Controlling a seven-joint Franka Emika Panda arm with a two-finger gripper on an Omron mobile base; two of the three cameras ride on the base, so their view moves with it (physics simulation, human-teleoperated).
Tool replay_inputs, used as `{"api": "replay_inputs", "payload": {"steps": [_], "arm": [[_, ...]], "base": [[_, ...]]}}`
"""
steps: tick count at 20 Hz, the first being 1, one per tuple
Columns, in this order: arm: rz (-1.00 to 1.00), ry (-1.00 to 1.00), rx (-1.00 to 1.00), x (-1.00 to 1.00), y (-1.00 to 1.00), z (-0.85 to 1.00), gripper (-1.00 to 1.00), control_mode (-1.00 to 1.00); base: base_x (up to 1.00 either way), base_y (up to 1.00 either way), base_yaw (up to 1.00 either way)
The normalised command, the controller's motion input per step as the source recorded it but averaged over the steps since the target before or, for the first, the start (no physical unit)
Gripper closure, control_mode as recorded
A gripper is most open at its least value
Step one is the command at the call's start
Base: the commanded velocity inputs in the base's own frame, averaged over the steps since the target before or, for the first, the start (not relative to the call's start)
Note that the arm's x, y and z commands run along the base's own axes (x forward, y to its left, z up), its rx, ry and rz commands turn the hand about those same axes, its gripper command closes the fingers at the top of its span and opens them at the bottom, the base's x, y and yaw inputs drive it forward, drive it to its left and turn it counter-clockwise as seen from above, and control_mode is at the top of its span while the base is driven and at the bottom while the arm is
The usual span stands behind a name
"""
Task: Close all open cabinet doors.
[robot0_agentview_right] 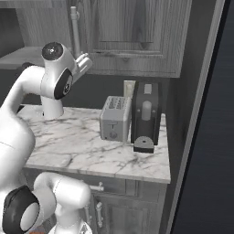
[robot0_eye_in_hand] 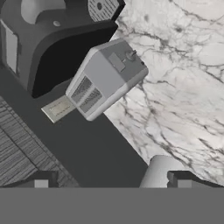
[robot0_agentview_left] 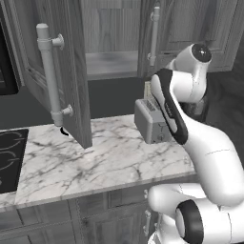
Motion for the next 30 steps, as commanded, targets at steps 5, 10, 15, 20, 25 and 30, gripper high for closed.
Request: {"api": "replay_inputs", "payload": {"steps": [5,10,15,20,25,30], "arm": [[0.05,0.00,0.00,-0.79,0.35,-0.12,-1.00,-1.00],[0.00,0.00,-0.01,-0.36,0.45,0.00,-1.00,-1.00],[0.00,0.02,0.00,-0.02,0.09,-0.09,-1.00,-1.00],[0.08,-0.05,0.00,-0.28,0.00,-0.32,-1.00,-1.00],[0.13,-0.06,-0.03,-0.40,0.25,-0.28,-1.00,-1.00],[0.00,0.00,-0.05,-0.04,0.08,-0.12,-1.00,-1.00]], "base": [[0.00,0.00,0.00],[0.00,0.00,0.00],[0.00,0.00,0.00],[0.00,0.00,0.00],[0.00,0.00,0.00],[0.00,0.00,0.00]]}}
